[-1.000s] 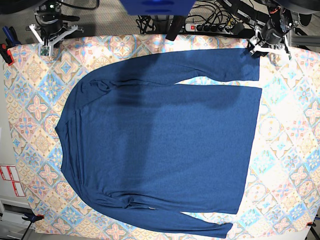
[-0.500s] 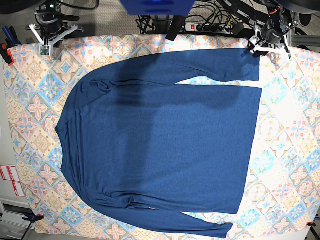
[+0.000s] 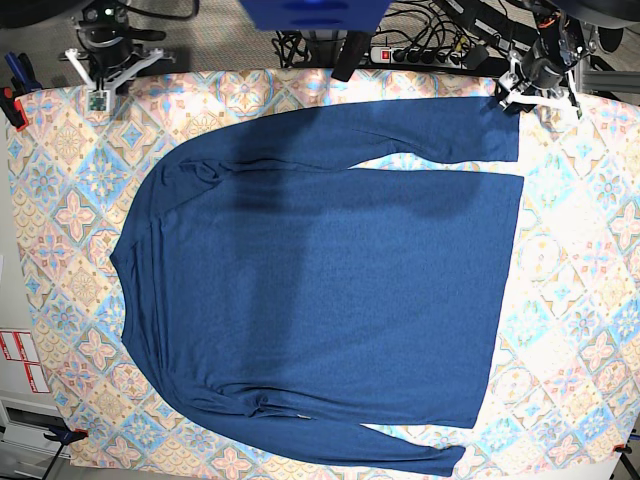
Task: Fold the T-shirt properly
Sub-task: 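Lower the left gripper and grasp the shirt's shoulder corner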
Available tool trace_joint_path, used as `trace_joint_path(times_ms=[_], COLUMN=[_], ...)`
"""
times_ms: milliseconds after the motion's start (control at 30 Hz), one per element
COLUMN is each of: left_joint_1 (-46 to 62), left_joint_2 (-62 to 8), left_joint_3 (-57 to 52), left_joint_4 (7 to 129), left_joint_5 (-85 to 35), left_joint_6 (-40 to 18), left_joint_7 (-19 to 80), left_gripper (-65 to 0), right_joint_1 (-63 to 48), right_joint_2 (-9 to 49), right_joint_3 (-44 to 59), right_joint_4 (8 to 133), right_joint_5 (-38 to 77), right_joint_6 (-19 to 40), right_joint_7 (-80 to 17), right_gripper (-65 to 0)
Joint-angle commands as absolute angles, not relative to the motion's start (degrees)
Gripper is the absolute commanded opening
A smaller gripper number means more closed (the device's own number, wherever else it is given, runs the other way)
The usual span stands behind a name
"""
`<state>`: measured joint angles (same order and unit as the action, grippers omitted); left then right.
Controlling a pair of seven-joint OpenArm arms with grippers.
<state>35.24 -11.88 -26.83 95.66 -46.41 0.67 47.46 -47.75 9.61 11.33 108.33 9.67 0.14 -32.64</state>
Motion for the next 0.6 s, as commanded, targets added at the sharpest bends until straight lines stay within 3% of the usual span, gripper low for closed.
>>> trace_joint_path(times_ms=[0,133,300,567], left_joint_1=[35.56,35.21,35.21,35.65], left_joint_2=[-12.44,-12.35,-12.35,-12.35], left_joint_3=[-27.12,-27.12,-27.12,-25.89], left_joint_4=[97.19,96.84,96.04,93.85], left_joint_5=[-46.81,-46.81,-46.73,-46.73], left_joint_6=[0.48,0.48,0.48,0.48], left_joint_7=[47.08,47.08,47.08,47.08], left_gripper=[-43.7,-44.5,-51.6,-47.8], right_joint_1=[-48.31,-48.31,-48.31,-48.31], right_joint_2=[10.15,10.15,10.15,10.15], right_joint_3=[11.82,11.30,11.12,11.12], right_joint_4=[109.14,109.14,109.14,109.14], right_joint_5=[9.63,9.63,9.63,9.63], right_joint_6=[-0.40,-0.40,-0.40,-0.40], right_joint_7=[-31.60,-31.60,-31.60,-31.60], right_gripper=[-65.0,-65.0,-65.0,-65.0])
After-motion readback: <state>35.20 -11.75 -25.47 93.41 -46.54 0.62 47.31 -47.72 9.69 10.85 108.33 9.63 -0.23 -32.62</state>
